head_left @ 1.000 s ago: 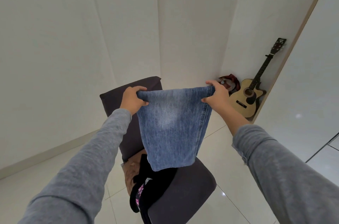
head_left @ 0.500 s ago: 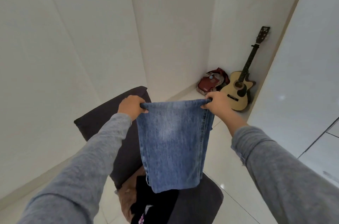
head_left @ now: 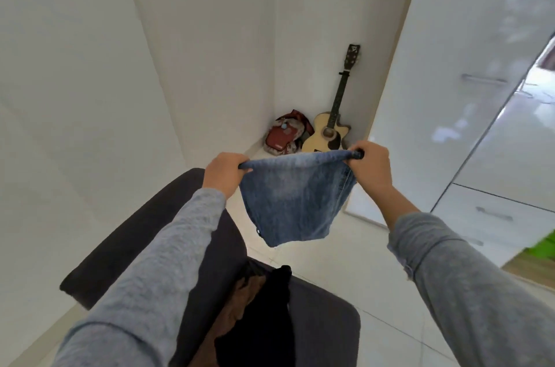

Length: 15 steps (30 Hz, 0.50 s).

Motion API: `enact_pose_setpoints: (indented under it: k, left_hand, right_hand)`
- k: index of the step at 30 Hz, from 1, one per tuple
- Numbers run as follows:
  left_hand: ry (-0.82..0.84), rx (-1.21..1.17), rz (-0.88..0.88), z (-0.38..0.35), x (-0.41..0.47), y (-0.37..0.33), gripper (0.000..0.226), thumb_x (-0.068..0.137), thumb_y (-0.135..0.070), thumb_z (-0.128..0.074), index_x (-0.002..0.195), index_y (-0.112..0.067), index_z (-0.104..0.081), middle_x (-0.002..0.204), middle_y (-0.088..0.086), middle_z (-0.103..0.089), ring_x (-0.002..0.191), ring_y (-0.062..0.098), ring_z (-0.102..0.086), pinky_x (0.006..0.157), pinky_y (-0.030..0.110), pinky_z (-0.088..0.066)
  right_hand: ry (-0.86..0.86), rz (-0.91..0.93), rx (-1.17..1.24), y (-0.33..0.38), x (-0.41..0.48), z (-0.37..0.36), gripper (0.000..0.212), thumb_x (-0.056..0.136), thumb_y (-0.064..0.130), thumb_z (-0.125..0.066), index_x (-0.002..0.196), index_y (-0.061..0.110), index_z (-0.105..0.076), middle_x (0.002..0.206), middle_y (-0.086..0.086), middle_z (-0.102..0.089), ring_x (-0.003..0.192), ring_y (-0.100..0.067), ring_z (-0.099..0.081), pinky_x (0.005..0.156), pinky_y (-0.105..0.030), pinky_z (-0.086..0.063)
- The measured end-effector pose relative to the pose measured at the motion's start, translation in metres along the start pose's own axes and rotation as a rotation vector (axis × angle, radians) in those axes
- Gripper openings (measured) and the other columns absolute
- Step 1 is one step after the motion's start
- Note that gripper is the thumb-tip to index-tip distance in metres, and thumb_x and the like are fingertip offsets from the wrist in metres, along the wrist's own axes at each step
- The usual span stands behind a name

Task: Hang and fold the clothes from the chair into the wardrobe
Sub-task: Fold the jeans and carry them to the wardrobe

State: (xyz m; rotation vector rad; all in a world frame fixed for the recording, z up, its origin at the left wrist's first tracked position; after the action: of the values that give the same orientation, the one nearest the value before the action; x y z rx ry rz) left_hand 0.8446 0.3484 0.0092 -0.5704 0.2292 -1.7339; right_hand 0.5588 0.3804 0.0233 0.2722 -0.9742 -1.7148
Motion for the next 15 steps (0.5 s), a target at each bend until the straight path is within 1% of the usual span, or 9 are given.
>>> enact_pose_setpoints:
  k: [2,4,6,8,9,11,13,14,15]
  left_hand:
    - [-0.048,-0.027,-0.104,-0.003,-0.007,0.007,0.014,0.088,-0.017,-0.06,0.092,-0.011,-0.071,0.088,0.011,-0.069,0.083,0.031,-0.062,0.071,0.038,-0.049]
    - [-0.056,-0.086,-0.175,-0.013,-0.026,0.023,0.017,0.09,-0.016,-0.057,0.099,-0.013,-0.071,0.094,0.01,-0.069,0.088,0.029,-0.061,0.073,0.033,-0.046]
    - [-0.022,-0.124,-0.21,-0.03,-0.055,0.047,0.021,0.09,-0.012,-0.056,0.106,-0.013,-0.07,0.099,0.008,-0.068,0.091,0.027,-0.061,0.075,0.03,-0.043]
    - [0.026,-0.155,-0.273,-0.055,-0.098,0.079,0.025,0.084,-0.003,-0.061,0.106,-0.011,-0.071,0.098,0.009,-0.07,0.088,0.028,-0.064,0.075,0.031,-0.048]
    - [0.039,-0.173,-0.307,-0.069,-0.121,0.094,0.027,0.08,0.002,-0.065,0.103,-0.01,-0.072,0.095,0.009,-0.071,0.085,0.029,-0.066,0.073,0.031,-0.051]
    - [0.122,-0.184,-0.331,-0.1,-0.173,0.13,0.03,0.071,0.005,-0.072,0.096,-0.009,-0.074,0.089,0.008,-0.073,0.077,0.027,-0.069,0.069,0.03,-0.055]
    - [0.309,-0.149,-0.295,-0.134,-0.228,0.167,0.028,0.064,0.0,-0.075,0.087,-0.016,-0.075,0.08,0.003,-0.073,0.069,0.021,-0.07,0.06,0.025,-0.053]
    - [0.408,-0.109,-0.274,-0.144,-0.25,0.184,0.032,0.058,-0.003,-0.079,0.083,-0.023,-0.073,0.075,-0.001,-0.072,0.065,0.018,-0.069,0.055,0.022,-0.051]
    - [0.533,-0.089,-0.273,-0.159,-0.272,0.2,0.043,0.048,-0.005,-0.085,0.081,-0.028,-0.069,0.07,-0.006,-0.07,0.059,0.013,-0.067,0.05,0.019,-0.048]
  right_hand:
    - [-0.115,-0.031,0.041,0.003,-0.036,0.003,0.018,0.08,-0.003,-0.054,0.078,0.012,-0.064,0.079,-0.005,-0.062,0.074,-0.023,-0.057,0.064,-0.032,-0.048]
    - [-0.198,-0.073,0.048,0.001,-0.082,-0.002,0.018,0.079,-0.002,-0.054,0.081,0.011,-0.066,0.079,-0.005,-0.064,0.073,-0.022,-0.058,0.066,-0.032,-0.05]
    - [-0.224,-0.102,0.014,-0.01,-0.131,-0.014,0.016,0.077,-0.001,-0.056,0.082,0.011,-0.066,0.079,-0.004,-0.064,0.074,-0.021,-0.056,0.066,-0.031,-0.048]
    - [-0.212,-0.199,-0.049,-0.027,-0.19,-0.035,0.016,0.076,0.001,-0.058,0.08,0.014,-0.065,0.077,-0.002,-0.061,0.072,-0.02,-0.054,0.063,-0.028,-0.043]
    - [-0.178,-0.249,-0.068,-0.038,-0.216,-0.046,0.016,0.075,0.002,-0.058,0.076,0.018,-0.063,0.075,-0.002,-0.06,0.07,-0.021,-0.054,0.059,-0.027,-0.04]
    - [-0.067,-0.36,-0.094,-0.063,-0.274,-0.071,0.02,0.074,0.004,-0.058,0.068,0.023,-0.055,0.069,-0.005,-0.06,0.063,-0.024,-0.054,0.052,-0.026,-0.035]
    - [0.098,-0.48,-0.165,-0.091,-0.331,-0.097,0.018,0.073,0.005,-0.059,0.066,0.021,-0.057,0.067,-0.003,-0.061,0.062,-0.024,-0.055,0.051,-0.026,-0.035]
    - [0.177,-0.52,-0.191,-0.099,-0.353,-0.107,0.019,0.073,0.005,-0.059,0.066,0.023,-0.057,0.067,-0.001,-0.06,0.063,-0.023,-0.055,0.052,-0.027,-0.037]
    - [0.241,-0.572,-0.206,-0.111,-0.378,-0.118,0.021,0.073,0.005,-0.059,0.065,0.025,-0.055,0.065,0.002,-0.058,0.062,-0.021,-0.054,0.052,-0.029,-0.039]
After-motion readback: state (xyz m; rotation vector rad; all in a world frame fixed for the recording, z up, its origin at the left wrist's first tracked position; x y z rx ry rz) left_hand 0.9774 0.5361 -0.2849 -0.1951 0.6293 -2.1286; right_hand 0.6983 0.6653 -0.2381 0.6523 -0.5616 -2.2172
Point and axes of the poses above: each hand's wrist, its own x-axis towards the middle knuckle, its own z-axis out of the back of the hand, y = z × x, the point moved 1 cm from there along x, towards the middle knuckle
